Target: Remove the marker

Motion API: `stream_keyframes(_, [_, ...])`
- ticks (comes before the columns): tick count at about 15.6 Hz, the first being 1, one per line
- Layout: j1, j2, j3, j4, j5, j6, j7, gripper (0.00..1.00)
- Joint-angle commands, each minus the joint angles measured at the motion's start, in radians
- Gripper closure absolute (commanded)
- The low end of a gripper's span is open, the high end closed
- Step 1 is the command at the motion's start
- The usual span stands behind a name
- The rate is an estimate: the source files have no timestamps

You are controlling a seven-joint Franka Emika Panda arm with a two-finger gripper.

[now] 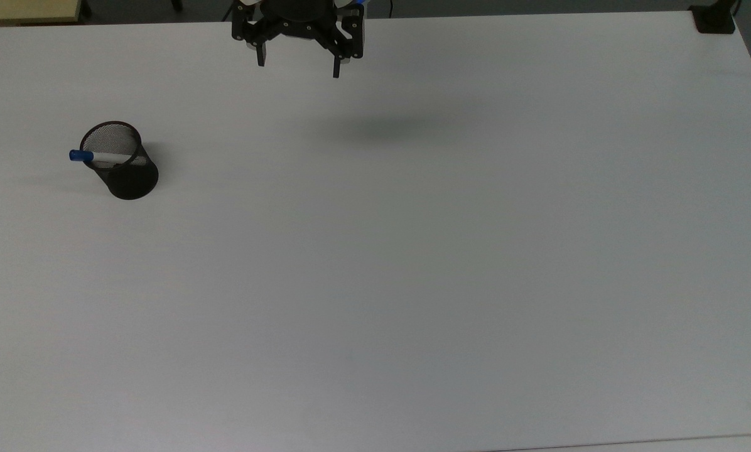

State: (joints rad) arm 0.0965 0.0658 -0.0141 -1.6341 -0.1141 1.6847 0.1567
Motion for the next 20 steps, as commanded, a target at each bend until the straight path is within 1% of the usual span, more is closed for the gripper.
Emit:
stream_keyframes(1, [0.006, -0.003, -0.006, -0.007, 0.019, 0.0, -0.025, 0.0])
stream_keyframes(10, [0.008, 0.002, -0.006, -0.007, 0.019, 0.003, -0.026, 0.0])
stream_keyframes(14, [-0.001, 0.008, -0.007, -0.006, 0.019, 0.036, -0.037, 0.0])
stream_keyframes(18, [-0.05, 0.022, -0.007, -0.004, 0.014, 0.068, -0.054, 0.0])
stream_keyframes(20, [-0.099, 0.026, -0.007, -0.006, 0.013, 0.122, -0.084, 0.0])
